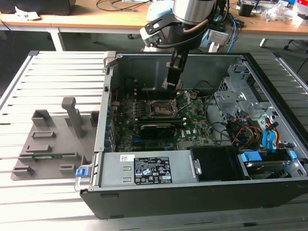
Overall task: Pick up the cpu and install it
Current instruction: 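Place the cpu into insertion slot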
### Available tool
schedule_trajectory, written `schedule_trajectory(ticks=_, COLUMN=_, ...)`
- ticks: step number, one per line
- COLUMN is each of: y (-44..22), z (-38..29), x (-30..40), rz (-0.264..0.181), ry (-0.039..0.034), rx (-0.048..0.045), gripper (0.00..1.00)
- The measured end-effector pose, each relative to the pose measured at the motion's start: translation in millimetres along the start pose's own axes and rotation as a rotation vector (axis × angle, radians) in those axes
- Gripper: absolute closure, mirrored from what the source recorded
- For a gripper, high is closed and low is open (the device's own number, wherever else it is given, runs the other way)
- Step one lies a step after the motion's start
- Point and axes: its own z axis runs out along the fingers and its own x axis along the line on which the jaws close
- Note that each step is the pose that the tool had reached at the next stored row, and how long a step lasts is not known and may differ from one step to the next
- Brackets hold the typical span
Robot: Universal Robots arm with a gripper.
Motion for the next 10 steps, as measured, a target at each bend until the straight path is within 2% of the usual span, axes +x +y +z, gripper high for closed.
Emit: schedule_trajectory(ticks=10, y=0.0, z=0.0, x=0.0, rz=0.129, ry=0.0081, rx=0.0028, gripper=0.45)
